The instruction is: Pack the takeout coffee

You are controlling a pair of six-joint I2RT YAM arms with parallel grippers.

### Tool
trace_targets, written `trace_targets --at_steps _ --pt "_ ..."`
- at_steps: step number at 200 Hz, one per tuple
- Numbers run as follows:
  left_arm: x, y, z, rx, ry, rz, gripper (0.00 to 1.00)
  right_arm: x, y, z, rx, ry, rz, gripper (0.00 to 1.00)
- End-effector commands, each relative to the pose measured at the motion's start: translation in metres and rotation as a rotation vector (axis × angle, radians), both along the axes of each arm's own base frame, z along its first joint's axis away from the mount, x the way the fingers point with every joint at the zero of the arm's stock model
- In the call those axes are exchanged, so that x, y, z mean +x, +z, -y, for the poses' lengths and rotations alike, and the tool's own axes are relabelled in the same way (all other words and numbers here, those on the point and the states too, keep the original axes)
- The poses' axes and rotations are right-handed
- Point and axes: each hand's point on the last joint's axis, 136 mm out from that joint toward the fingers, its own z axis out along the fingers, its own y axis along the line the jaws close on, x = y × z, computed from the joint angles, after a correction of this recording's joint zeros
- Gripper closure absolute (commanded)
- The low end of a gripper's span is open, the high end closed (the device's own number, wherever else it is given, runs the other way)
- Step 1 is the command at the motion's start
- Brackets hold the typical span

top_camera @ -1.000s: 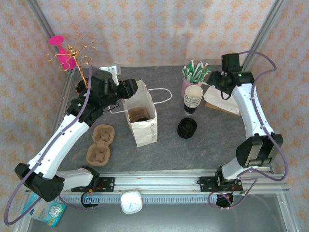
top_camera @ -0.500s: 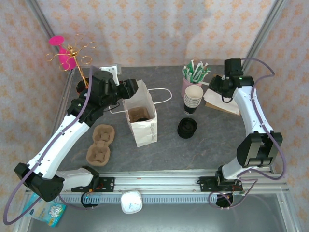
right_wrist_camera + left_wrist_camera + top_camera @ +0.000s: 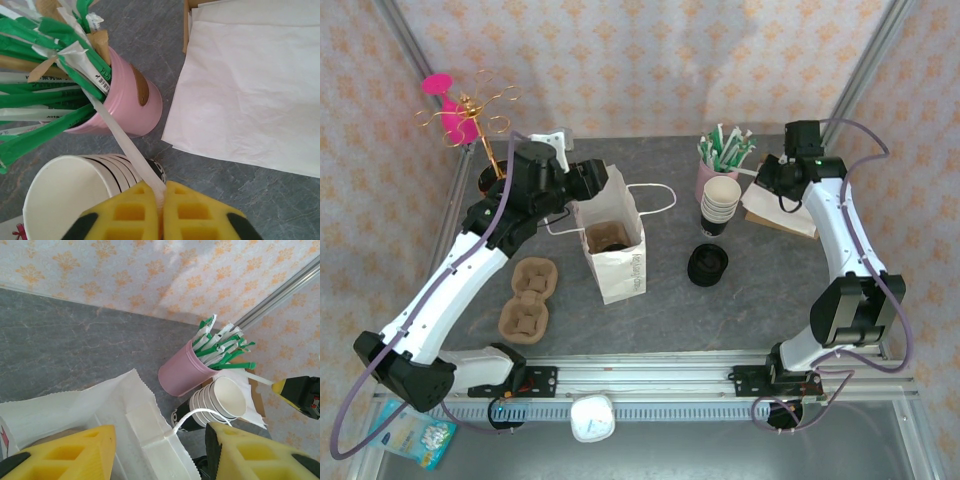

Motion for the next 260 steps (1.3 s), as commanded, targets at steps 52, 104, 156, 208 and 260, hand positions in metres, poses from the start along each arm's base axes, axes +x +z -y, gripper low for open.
trace_targets --at_steps 52,104,156,208,260 --pt "-0.002 0.023 -0.014 0.034 0.06 0.05 0.47 -0.014 0.074 -0.007 0.027 0.037 0.175 0.99" --pt "-0.008 0.028 -0.02 0.029 0.077 0.059 0.47 -0.048 0.118 -0.003 0.007 0.03 0.246 0.99" --pt "-0.018 0.028 -0.029 0.027 0.099 0.064 0.48 -0.089 0.16 -0.007 0.017 0.063 0.364 1.0" --pt "-0.036 0.027 -0.05 0.019 0.167 0.078 0.47 -0.121 0.208 -0.047 0.128 0.277 0.516 1.0" --pt "-0.058 0.013 -0.079 0.045 0.271 0.04 0.47 -0.137 0.228 -0.115 0.265 0.514 0.558 1.0"
